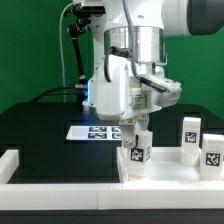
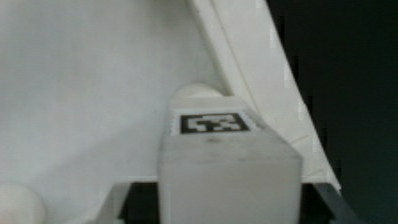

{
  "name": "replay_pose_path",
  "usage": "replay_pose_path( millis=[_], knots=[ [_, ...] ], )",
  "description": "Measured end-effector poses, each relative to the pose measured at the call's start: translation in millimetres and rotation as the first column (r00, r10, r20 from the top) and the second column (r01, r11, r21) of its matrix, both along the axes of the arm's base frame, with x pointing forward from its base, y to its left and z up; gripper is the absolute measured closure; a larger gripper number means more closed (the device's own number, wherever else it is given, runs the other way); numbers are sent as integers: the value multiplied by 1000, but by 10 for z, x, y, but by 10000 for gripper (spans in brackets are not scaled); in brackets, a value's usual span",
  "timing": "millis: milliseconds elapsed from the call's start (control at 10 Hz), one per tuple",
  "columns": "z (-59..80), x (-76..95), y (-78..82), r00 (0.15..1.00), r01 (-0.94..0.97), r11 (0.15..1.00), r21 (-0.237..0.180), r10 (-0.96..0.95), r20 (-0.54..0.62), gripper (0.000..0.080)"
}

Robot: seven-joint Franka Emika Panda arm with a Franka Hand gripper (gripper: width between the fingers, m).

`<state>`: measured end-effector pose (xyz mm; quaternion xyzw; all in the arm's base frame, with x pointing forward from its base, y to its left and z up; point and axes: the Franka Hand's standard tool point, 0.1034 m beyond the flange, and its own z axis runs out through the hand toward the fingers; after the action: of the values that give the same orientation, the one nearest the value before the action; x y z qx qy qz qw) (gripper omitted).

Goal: Assemble square table

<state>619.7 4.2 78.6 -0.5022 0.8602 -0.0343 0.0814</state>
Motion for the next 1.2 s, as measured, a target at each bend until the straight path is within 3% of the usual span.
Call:
replay_pose_path(
  millis=[100, 200, 300, 400, 500, 700, 800, 1000, 1200],
  knots=[
    [-1, -2, -3, 1000, -26, 1000, -6, 26, -1, 505],
    [-11, -9, -1, 995, -98, 995, -21, 98, -10, 422],
    [-22, -20, 21, 955, -296, 953, -58, 293, -55, 286],
    [-1, -1, 30, 890, -455, 886, -85, 451, -65, 286],
    [20, -7, 58, 865, -502, 860, -91, 498, -68, 179],
    [10, -10, 27, 802, -597, 795, -104, 592, -79, 159],
    [15, -9, 29, 712, -702, 702, -121, 694, -105, 151],
    [31, 24, 42, 390, -918, 367, -152, 904, -174, 151],
    [35, 31, 4, 302, -949, 277, -152, 935, -187, 151]
  ],
)
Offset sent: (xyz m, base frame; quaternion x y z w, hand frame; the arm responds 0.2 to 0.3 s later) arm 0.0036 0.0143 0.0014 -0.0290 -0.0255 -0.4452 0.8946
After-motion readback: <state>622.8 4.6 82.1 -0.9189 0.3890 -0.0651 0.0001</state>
